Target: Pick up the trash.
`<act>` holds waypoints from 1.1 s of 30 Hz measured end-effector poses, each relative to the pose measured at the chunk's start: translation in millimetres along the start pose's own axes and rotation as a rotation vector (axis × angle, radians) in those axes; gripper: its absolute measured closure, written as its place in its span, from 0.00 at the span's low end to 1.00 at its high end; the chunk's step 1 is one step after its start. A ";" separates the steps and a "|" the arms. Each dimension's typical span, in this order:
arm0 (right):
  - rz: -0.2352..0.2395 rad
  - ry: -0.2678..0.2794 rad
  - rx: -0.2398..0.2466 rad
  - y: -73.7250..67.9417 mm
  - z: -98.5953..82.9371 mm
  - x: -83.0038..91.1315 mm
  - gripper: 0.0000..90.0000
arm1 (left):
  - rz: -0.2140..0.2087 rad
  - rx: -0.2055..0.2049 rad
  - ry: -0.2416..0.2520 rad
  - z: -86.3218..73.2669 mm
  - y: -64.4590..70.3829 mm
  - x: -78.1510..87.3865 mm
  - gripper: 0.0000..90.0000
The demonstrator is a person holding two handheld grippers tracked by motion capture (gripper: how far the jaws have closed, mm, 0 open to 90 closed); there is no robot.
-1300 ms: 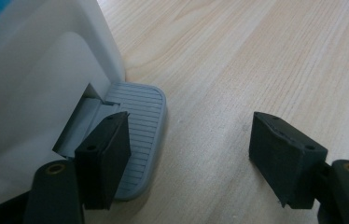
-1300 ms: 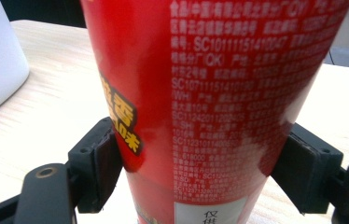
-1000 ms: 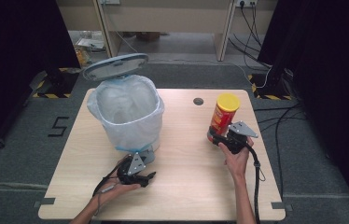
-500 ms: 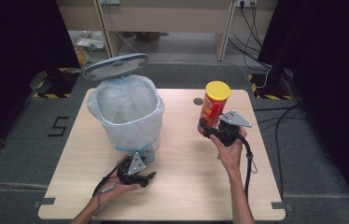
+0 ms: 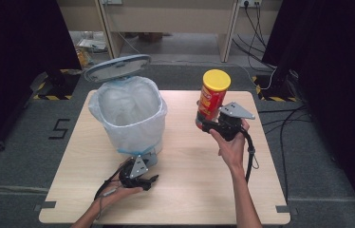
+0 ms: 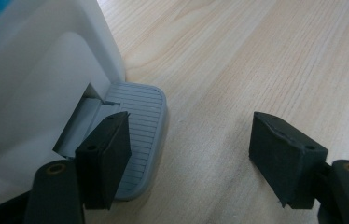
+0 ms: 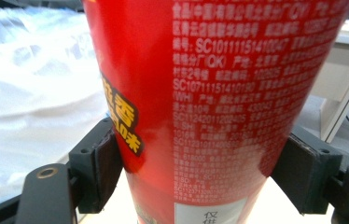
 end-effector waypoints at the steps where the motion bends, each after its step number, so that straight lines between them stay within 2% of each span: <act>1: 0.003 0.004 0.001 -0.7 3.9 1.7 0.27 | 0.000 0.000 0.000 0.0 0.0 0.0 0.32; 10: 0.034 0.029 0.007 -9.8 28.3 7.8 0.27 | 0.000 0.000 0.000 0.0 0.0 0.0 0.32; 24: 0.082 0.043 0.036 -29.3 59.2 7.8 0.27 | -0.002 0.004 0.002 0.3 0.2 -0.1 0.32; 33: 0.102 0.048 0.053 -38.6 72.3 8.0 0.27 | 0.000 0.003 0.002 0.3 0.1 0.0 0.32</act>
Point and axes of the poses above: each handheld gripper's, and its own axes: x roughly backward along the jaws, z roughly out of its top, y roughly to its right, the point moved 5 cm from there along -x, roughly forward along the jaws, and after that the axes turned 12 degrees about -y, right-handed, at the moved point
